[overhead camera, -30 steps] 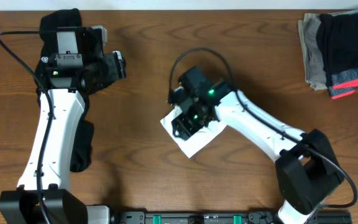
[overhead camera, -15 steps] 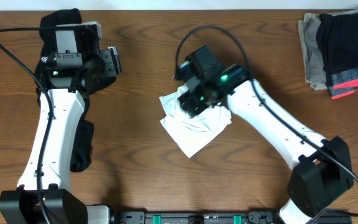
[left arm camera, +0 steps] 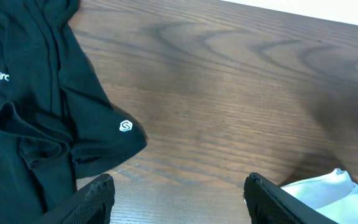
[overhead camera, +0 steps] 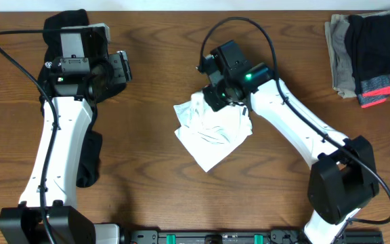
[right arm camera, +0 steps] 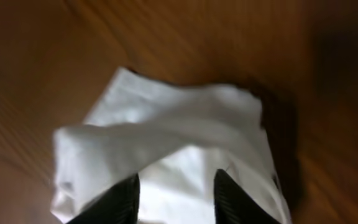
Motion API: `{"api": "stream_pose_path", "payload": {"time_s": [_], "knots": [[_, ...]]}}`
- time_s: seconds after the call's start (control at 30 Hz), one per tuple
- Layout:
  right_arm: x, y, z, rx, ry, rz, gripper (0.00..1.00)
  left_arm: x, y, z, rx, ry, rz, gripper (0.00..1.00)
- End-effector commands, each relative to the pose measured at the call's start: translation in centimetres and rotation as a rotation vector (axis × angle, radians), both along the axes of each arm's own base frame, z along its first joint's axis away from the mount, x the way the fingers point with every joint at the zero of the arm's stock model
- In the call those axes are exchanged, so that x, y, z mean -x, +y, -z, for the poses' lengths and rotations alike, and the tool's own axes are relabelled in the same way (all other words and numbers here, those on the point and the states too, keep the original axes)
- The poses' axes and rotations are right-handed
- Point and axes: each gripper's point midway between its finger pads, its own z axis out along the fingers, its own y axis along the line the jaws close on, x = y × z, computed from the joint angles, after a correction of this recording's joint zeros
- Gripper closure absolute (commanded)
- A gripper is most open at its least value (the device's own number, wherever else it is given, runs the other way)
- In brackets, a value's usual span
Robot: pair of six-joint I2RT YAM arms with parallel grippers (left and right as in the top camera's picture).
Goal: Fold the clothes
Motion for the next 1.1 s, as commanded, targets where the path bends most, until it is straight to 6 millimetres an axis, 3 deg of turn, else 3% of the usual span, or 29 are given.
{"api": "stream_pose_path", "payload": {"time_s": [0.0,0.13,0.23,0.47,0.6,0.8,0.93,1.07], "knots": [[1.0,2.4,1.8,-0.022,0.041,-0.050,0.65,-0.4,0.5,-0.4,-0.011,-0.014,-0.013,0.32],[2.8,3.9,5.1,0.007,0.125,-0.098,0.66,-0.4,0.9,-0.4,-0.031,-0.013,-0.032,0.32],[4.1,4.6,5.9,0.011,0.166,-0.126,0.66,-0.4,1.3,-0.4,-0.044,-0.014,-0.045,0.32],[5.5,5.4,2.5,-0.065,0.172,-0.173,0.59,-0.4,1.3,-0.4,-0.048,-0.013,-0.049,0.32],[6.8,4.1,1.3,-0.040,0.204,-0.165,0.54,-0.4,1.3,-0.4,-0.048,-0.013,-0.048,0.31],[9.2,1.2,3.8,0.093,0.323,-0.132,0.56,-0.4,1.3,-0.4,-0.048,-0.013,-0.049,0.31],[7.3,-0.1,5.0,0.155,0.247,-0.059,0.58,-0.4,1.3,-0.4,-0.048,-0.013,-0.048,0.32],[4.3,0.1,4.4,0.136,0.131,-0.020,0.65,-0.4,1.3,-0.4,-0.048,-0.012,-0.048,0.31]]}}
